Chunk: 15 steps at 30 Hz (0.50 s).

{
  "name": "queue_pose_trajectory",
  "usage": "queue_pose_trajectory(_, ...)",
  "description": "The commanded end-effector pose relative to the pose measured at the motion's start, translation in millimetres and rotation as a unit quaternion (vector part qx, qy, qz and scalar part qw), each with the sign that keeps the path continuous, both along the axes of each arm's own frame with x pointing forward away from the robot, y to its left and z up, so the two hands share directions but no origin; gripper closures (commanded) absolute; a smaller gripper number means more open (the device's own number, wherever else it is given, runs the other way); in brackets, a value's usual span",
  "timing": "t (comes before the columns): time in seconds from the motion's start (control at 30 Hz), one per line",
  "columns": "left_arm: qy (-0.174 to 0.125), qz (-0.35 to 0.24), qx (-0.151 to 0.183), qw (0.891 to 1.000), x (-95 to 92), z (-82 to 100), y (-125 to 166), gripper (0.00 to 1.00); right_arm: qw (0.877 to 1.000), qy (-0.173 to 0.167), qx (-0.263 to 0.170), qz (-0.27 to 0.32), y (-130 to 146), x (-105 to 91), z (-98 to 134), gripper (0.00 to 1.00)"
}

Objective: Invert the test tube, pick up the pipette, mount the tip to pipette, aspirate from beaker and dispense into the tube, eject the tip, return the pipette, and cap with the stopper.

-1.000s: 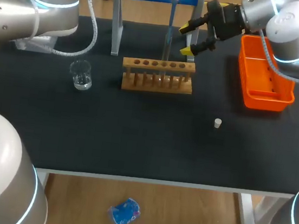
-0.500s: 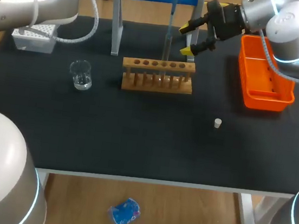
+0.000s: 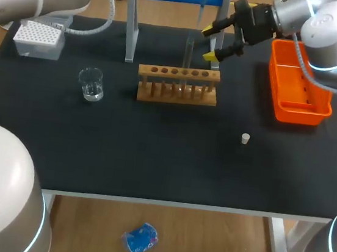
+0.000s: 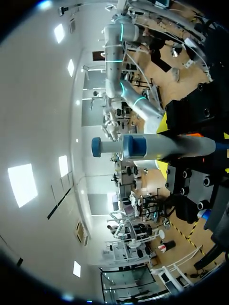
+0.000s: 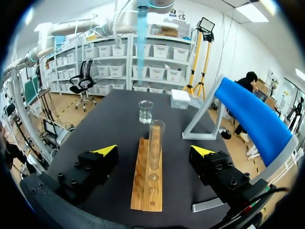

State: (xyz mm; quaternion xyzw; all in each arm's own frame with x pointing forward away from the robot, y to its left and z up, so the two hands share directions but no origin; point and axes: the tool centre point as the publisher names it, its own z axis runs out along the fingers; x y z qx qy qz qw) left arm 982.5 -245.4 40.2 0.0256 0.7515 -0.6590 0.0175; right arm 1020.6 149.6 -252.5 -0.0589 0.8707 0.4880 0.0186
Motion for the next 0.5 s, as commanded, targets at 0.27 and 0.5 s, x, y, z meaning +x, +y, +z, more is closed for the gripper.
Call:
queue_pose_trajectory(0.27, -0.014, 0.013, 0.009, 1.000, -86.3, 7.4, -8, 1.00, 0.996, -0.016, 0.087, -0.001, -45, -85.0, 32, 0.00)
queue_pose_trajectory(0.5, -0.031, 0.010, 0.003, 0.999, -124.3, -9.8, -16, 1.00, 0.988, 0.006, 0.154, 0.016, -46, -136.3, 40, 0.00)
